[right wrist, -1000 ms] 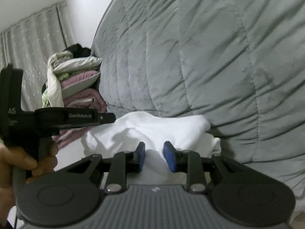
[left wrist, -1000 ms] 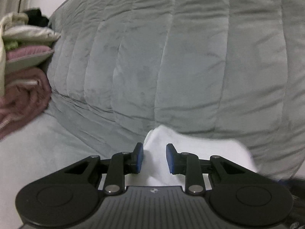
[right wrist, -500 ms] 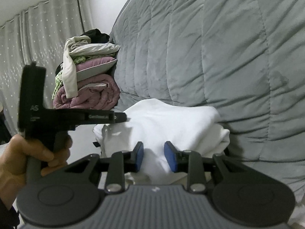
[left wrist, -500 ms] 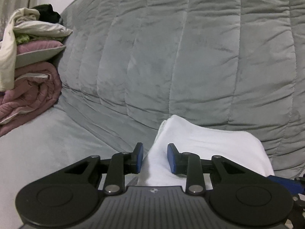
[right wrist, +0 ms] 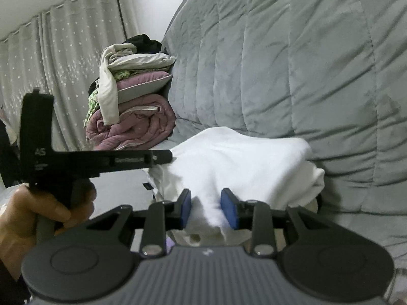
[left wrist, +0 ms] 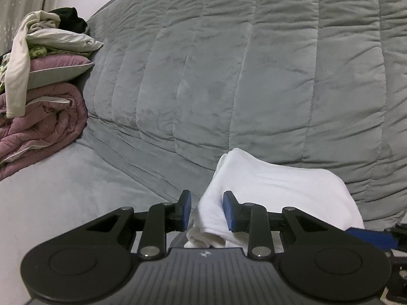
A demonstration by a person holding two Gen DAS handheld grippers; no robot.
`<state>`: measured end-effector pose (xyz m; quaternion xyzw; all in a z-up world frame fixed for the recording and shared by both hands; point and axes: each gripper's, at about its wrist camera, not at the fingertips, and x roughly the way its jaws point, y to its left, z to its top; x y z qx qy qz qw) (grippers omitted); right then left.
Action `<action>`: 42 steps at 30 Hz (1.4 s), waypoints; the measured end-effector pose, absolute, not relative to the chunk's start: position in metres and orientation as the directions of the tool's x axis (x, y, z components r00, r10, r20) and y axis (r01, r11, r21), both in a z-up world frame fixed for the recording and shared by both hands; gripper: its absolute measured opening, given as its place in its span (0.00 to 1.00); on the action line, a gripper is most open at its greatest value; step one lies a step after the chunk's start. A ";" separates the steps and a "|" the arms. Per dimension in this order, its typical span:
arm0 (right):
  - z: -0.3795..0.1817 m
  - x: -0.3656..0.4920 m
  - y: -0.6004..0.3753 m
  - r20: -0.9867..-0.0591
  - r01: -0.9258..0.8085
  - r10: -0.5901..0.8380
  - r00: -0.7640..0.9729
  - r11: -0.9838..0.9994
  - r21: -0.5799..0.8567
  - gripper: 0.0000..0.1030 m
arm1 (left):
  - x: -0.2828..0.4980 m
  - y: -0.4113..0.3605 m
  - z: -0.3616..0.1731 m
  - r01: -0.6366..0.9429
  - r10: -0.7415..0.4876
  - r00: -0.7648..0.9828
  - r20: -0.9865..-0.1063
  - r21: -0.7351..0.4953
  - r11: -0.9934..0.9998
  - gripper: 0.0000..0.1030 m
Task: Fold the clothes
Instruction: 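Lower the garment onto the folded clothes stack with both grippers, then open both grippers and withdraw them from the stacked garment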
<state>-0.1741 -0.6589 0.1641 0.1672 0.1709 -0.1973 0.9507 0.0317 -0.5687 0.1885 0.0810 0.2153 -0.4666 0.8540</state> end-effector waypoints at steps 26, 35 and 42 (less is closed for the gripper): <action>0.177 -0.195 -0.630 -0.364 0.272 -0.169 0.916 0.929 0.253 0.35 | 0.021 -0.530 0.188 0.780 -0.717 0.509 -0.477 -0.096 0.618 0.29; 0.172 -0.197 -0.612 -0.427 0.267 -0.158 0.890 0.941 0.209 0.41 | 0.002 -0.513 0.178 0.778 -0.717 0.480 -0.505 -0.133 0.614 0.29; 0.171 -0.205 -0.612 -0.441 0.290 -0.174 0.881 0.934 0.210 0.46 | -0.014 -0.512 0.166 0.773 -0.699 0.464 -0.545 -0.136 0.619 0.29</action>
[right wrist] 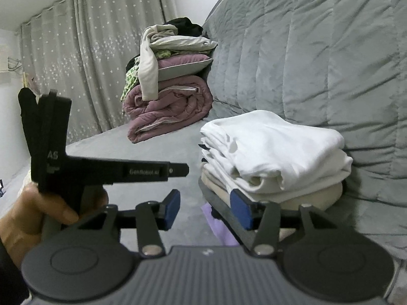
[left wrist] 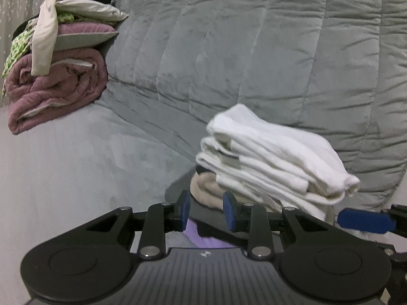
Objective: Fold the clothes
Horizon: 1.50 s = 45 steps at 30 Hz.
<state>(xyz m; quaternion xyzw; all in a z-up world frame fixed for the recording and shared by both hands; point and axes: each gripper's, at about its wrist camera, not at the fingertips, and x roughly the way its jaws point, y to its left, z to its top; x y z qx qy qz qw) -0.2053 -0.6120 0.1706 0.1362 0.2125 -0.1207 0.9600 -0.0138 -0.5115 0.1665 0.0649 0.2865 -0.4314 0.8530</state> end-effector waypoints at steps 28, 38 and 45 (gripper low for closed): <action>0.130 -0.236 -0.613 -0.521 0.674 -0.483 0.704 0.686 0.274 1.00 | -0.079 -0.488 0.164 0.681 -0.517 0.611 -0.599 0.066 0.729 0.98; 0.115 -0.229 -0.634 -0.640 0.744 -0.432 0.635 0.564 0.358 1.00 | -0.079 -0.498 0.149 0.653 -0.438 0.632 -0.639 0.134 0.746 1.00; 0.113 -0.234 -0.643 -0.652 0.789 -0.476 0.591 0.508 0.345 1.00 | -0.081 -0.505 0.145 0.650 -0.437 0.625 -0.647 0.122 0.750 1.00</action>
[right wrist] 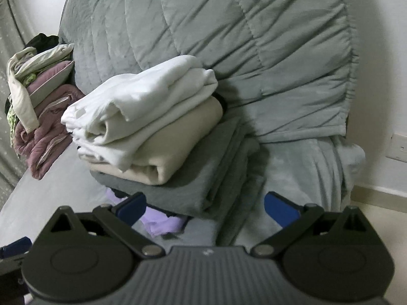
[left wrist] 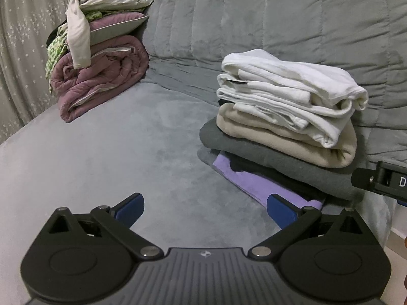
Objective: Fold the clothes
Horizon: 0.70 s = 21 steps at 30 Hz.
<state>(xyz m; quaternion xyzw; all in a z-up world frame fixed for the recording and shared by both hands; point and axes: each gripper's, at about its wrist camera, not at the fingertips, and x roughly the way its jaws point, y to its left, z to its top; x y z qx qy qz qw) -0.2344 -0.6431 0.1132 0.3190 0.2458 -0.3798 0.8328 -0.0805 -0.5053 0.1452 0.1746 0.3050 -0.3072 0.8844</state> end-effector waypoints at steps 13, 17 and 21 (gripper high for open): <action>0.121 -0.226 -0.632 -0.633 0.788 -0.527 0.568 0.569 0.233 1.00 | -0.076 -0.502 0.143 0.644 -0.461 0.613 -0.641 0.068 0.762 1.00; 0.122 -0.225 -0.629 -0.623 0.793 -0.549 0.557 0.575 0.203 1.00 | -0.077 -0.502 0.147 0.642 -0.467 0.622 -0.628 0.068 0.763 1.00; 0.124 -0.223 -0.626 -0.609 0.798 -0.578 0.543 0.582 0.158 1.00 | -0.076 -0.500 0.147 0.632 -0.462 0.632 -0.622 0.069 0.772 1.00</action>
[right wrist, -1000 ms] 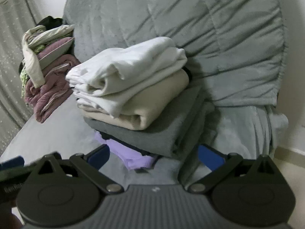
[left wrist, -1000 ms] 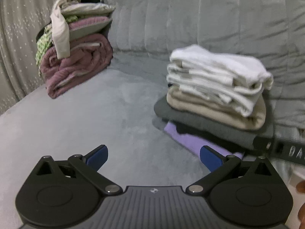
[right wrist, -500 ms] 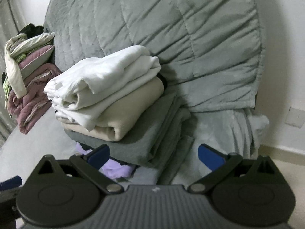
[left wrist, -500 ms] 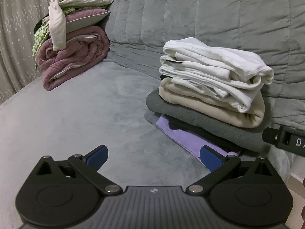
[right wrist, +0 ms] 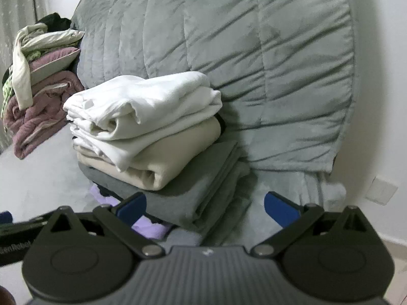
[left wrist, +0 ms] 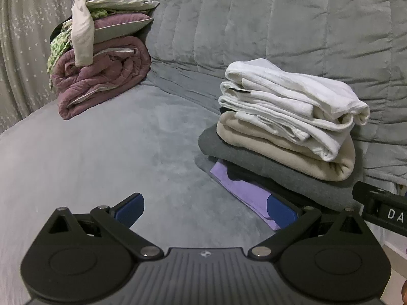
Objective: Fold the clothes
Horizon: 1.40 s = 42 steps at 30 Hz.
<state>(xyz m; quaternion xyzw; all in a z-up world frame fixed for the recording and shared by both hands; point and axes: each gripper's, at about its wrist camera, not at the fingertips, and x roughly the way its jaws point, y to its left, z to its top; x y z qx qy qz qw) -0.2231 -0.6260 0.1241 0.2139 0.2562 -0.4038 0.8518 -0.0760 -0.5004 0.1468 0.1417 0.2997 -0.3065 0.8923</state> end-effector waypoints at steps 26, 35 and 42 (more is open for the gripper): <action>0.125 -0.222 -0.627 -0.611 0.796 -0.578 0.541 0.587 0.149 1.00 | -0.083 -0.507 0.146 0.648 -0.478 0.627 -0.615 0.071 0.758 1.00; 0.125 -0.223 -0.628 -0.614 0.796 -0.575 0.540 0.586 0.151 1.00 | -0.083 -0.508 0.145 0.646 -0.475 0.630 -0.614 0.074 0.760 1.00; 0.125 -0.223 -0.627 -0.616 0.798 -0.576 0.537 0.583 0.151 1.00 | -0.083 -0.508 0.145 0.645 -0.474 0.630 -0.614 0.074 0.761 1.00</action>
